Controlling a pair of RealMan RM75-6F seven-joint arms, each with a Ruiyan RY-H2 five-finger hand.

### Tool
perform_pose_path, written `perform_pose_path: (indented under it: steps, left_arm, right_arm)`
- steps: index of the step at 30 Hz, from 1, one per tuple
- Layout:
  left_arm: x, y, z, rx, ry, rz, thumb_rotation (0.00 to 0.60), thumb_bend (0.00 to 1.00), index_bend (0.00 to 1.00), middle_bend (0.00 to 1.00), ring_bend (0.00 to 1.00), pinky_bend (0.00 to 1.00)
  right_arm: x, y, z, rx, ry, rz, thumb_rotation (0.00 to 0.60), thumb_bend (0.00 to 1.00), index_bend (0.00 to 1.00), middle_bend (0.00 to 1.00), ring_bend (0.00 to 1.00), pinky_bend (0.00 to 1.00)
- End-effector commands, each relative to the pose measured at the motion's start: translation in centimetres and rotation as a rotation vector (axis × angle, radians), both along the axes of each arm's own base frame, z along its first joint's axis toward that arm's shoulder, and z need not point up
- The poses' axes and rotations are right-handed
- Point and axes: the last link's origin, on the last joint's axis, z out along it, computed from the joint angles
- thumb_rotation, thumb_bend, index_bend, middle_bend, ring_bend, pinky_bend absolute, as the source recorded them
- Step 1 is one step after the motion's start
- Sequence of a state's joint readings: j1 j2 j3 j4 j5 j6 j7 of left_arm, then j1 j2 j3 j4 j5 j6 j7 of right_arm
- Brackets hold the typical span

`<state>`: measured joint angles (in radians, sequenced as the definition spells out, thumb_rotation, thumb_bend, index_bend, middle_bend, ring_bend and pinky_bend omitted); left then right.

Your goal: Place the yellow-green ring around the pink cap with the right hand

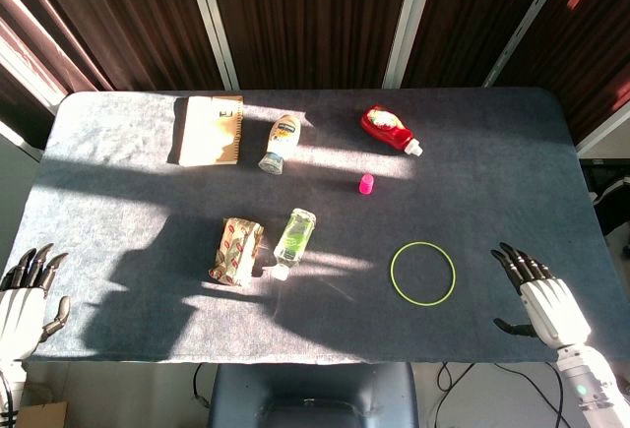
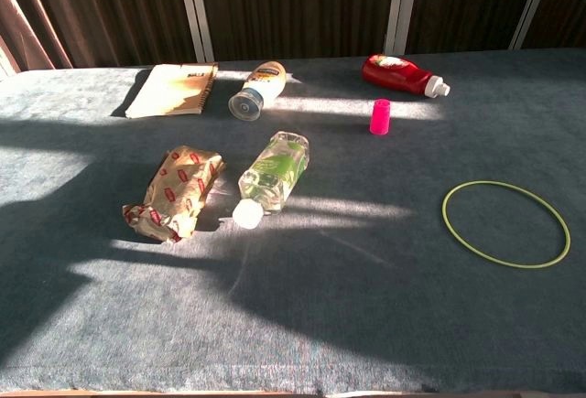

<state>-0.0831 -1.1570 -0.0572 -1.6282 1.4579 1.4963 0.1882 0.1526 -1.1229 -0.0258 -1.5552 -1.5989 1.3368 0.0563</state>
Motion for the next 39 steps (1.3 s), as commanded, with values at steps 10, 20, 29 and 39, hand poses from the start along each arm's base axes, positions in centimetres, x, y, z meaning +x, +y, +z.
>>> perform_pose_path:
  steps: [10,20,29,39]
  left_arm:
    - [0.0,-0.1,0.2,-0.005,-0.013,-0.001,0.600,0.46,0.19,0.08,0.00,0.19]
    - [0.0,-0.1,0.4,-0.003,-0.024,0.010,0.600,0.46,0.20,0.09,0.01,0.19]
    - [0.0,-0.2,0.5,-0.003,-0.028,0.013,0.600,0.46,0.21,0.10,0.01,0.19]
    - [0.1,-0.3,0.4,-0.010,-0.030,0.012,0.600,0.46,0.21,0.10,0.02,0.19]
  right_arm:
    - [1.8,-2.2,-2.8,0.173,-0.018,-0.020,0.600,0.07,0.39,0.80,0.96,1.00]
    - [2.8,-4.3,-6.2,0.306,-0.081,-0.057,0.600,0.33,0.54,0.86,1.00,1.00]
    - [2.6,-5.3,-8.1,0.331,-0.070,-0.063,0.600,0.38,0.57,0.86,1.00,1.00]
    - [2.3,-5.8,-9.3,0.332,-0.041,-0.066,0.600,0.39,0.58,0.86,1.00,1.00]
